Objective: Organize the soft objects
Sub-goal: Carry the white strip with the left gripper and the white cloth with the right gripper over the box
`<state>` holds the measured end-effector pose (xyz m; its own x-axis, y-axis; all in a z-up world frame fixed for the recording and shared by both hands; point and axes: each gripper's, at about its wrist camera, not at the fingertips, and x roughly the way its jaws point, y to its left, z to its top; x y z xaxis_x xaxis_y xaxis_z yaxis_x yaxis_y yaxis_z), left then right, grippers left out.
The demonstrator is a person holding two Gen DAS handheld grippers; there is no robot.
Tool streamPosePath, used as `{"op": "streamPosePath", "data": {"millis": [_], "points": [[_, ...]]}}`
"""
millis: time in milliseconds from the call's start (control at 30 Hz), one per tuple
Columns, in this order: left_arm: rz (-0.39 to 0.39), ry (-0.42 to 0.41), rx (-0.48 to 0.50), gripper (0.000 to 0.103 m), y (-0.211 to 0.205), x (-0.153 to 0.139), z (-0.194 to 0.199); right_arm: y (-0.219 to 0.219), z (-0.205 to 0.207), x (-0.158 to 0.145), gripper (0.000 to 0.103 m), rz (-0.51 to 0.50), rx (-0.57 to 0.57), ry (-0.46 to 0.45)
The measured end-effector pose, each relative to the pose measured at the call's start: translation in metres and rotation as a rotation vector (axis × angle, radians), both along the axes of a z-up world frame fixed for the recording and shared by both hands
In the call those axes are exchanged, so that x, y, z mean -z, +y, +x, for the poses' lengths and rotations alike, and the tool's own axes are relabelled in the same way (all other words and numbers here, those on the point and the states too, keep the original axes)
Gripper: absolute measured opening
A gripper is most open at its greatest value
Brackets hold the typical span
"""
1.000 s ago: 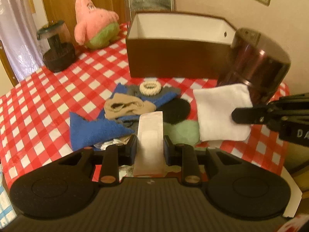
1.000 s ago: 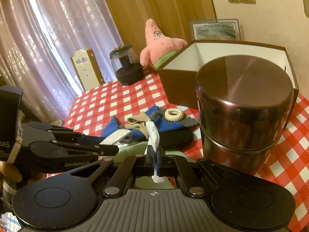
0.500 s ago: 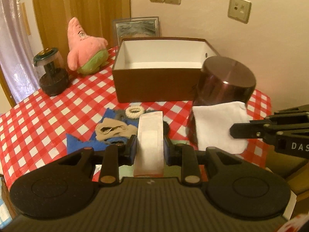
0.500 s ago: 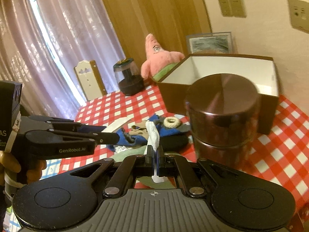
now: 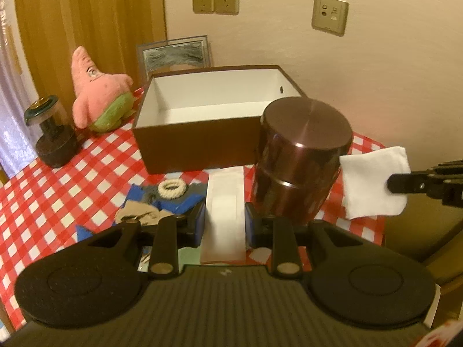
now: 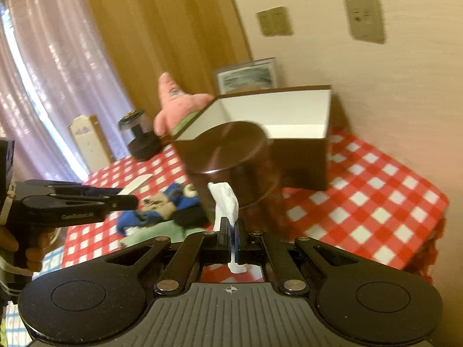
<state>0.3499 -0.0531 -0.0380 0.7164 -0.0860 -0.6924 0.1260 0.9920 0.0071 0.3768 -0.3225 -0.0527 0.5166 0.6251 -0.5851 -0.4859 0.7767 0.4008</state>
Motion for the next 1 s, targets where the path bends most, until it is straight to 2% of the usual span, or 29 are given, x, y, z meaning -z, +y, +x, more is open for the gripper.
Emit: {"op": "streamPosePath", "data": {"millis": [267, 500, 833, 1000], "points": [[0.005, -0.020, 0.013, 0.025, -0.012, -0.005, 0.023, -0.032, 0.023, -0.007, 0.002, -0.011, 0.066, -0.027], [0.001, -0.035, -0.014, 0.025, -0.006, -0.010, 0.051, -0.040, 0.063, -0.008, 0.002, -0.007, 0.062, -0.055], [-0.016, -0.053, -0.072, 0.025, 0.001, -0.016, 0.114, -0.016, 0.142, -0.004, 0.002, -0.020, 0.000, -0.085], [-0.019, -0.049, -0.094, 0.025, 0.002, -0.013, 0.153, 0.002, 0.189, 0.008, 0.002, -0.008, -0.027, -0.062]]}}
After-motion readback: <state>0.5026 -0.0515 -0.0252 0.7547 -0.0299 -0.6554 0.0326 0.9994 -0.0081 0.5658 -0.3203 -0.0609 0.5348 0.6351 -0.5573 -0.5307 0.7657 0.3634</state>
